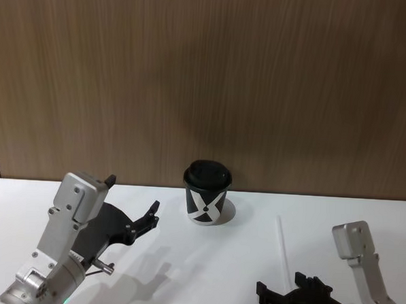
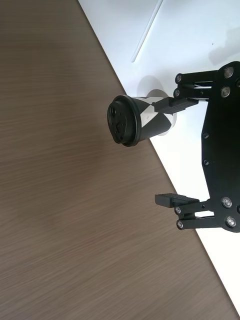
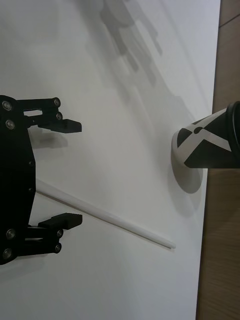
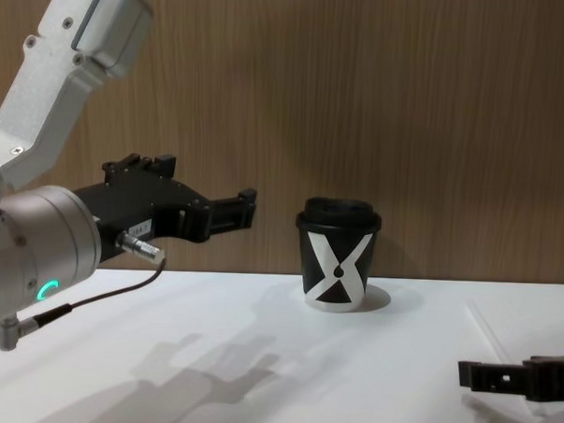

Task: Pick up the straw with one hand, pass it to the other hand, and insert it into the cup.

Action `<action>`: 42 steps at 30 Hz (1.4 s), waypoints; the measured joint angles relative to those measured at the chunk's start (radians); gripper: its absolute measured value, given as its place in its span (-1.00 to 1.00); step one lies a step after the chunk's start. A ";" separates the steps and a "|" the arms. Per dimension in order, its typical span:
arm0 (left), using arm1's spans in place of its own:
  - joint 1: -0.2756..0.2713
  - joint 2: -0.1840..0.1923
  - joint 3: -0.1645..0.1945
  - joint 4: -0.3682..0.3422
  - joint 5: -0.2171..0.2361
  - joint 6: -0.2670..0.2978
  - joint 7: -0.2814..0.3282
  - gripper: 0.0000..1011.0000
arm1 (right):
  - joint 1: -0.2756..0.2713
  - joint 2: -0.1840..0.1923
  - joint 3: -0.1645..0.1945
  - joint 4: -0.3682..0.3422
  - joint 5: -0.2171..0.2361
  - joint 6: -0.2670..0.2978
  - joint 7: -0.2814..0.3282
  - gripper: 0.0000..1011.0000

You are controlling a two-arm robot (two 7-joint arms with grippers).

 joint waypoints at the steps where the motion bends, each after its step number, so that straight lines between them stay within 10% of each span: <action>1: 0.000 0.000 0.000 0.000 0.000 0.000 0.000 0.98 | 0.001 0.000 -0.001 0.001 0.000 0.001 0.000 0.98; 21: 0.000 0.000 0.000 0.000 0.000 0.000 0.000 0.98 | 0.008 0.007 -0.011 0.006 -0.019 0.015 -0.003 0.91; 42: 0.000 0.000 0.000 0.000 0.000 0.000 0.000 0.98 | 0.010 0.008 -0.012 0.008 -0.024 0.020 -0.004 -0.33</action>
